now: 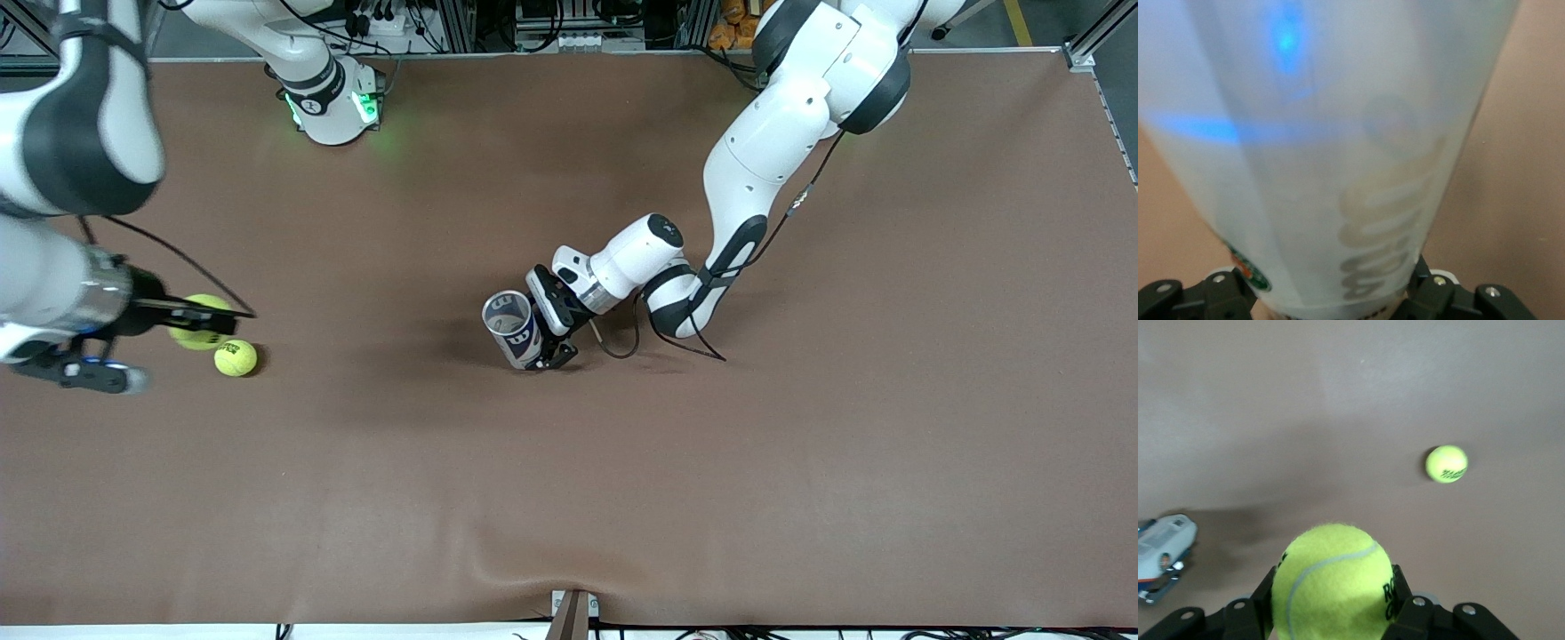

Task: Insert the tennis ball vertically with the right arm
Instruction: 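Carry the held tennis ball with the right gripper toward the can opening, then lower the tennis ball into the can opening with the right gripper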

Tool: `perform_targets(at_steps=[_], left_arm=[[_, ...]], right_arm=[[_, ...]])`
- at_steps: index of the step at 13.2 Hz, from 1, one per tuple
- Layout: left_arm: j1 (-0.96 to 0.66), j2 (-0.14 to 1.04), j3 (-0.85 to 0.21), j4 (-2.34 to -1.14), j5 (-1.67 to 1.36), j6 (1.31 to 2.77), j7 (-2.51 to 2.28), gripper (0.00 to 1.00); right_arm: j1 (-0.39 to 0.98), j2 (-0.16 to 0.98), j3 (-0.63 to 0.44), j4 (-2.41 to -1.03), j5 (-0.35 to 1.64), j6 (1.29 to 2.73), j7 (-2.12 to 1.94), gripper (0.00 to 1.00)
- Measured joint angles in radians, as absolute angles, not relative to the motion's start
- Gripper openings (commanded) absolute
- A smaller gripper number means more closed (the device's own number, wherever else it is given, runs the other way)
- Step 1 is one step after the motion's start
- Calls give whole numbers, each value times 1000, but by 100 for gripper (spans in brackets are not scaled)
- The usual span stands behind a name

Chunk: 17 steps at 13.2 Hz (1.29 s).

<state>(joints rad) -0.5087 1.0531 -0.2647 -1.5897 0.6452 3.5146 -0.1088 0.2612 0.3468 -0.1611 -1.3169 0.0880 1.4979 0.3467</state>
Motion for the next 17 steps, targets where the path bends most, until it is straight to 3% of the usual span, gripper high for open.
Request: perform_targets(at_steps=[8,17], left_arm=[[-508,1065,-264,-1590,645,3534,-109,88],[-508,1067,-264,-1590,645,3534,-108,88]], right_arm=[[519,421,-156,-1318,124,1615,727,0],[683,496,-156,-1318,155,1701,980,0]])
